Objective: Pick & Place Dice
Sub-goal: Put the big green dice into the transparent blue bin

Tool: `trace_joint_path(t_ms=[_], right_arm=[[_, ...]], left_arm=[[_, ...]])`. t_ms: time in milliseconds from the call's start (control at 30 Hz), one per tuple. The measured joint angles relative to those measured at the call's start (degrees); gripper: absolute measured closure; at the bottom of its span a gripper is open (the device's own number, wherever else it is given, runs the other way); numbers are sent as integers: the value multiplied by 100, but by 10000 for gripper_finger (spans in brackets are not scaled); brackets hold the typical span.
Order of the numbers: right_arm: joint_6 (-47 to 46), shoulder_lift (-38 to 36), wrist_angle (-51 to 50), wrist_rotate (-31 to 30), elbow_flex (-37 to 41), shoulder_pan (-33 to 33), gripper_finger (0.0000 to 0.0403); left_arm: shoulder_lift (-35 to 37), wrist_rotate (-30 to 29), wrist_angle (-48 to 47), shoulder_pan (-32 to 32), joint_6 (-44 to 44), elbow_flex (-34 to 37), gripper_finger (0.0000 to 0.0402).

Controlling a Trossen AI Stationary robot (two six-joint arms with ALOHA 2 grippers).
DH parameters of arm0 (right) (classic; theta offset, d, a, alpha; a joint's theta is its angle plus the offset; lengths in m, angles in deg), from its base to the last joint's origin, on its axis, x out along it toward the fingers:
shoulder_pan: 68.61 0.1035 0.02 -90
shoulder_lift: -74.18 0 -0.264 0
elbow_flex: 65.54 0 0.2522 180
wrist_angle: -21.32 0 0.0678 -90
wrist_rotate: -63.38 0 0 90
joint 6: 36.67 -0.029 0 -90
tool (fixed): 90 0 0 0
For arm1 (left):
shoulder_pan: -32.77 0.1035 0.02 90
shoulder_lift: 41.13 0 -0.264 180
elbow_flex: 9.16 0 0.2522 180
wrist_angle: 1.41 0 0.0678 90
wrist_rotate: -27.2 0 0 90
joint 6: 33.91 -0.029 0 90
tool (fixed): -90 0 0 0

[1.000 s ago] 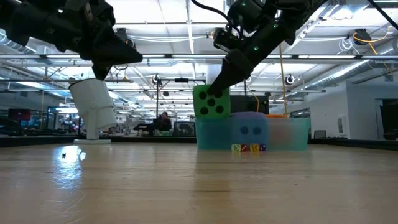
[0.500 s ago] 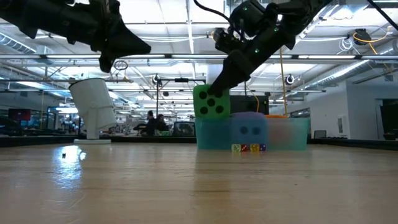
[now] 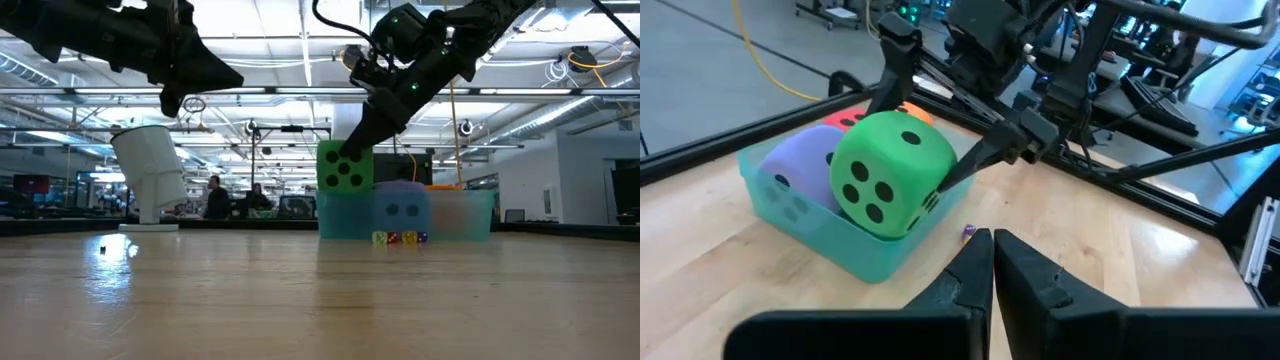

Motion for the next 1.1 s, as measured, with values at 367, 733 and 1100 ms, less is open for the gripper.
trace_joint_path(t_ms=[367, 733, 1100], right_arm=[[-48, -7, 285, 268, 205, -139, 12], [-408, -11, 63, 1075, 199, -578, 12], [-319, -5, -130, 1445, 199, -849, 12]], left_arm=[[0, 24, 2, 0, 66, 0, 380], [0, 45, 2, -2, 66, 0, 380], [0, 45, -11, -11, 63, 0, 380]])
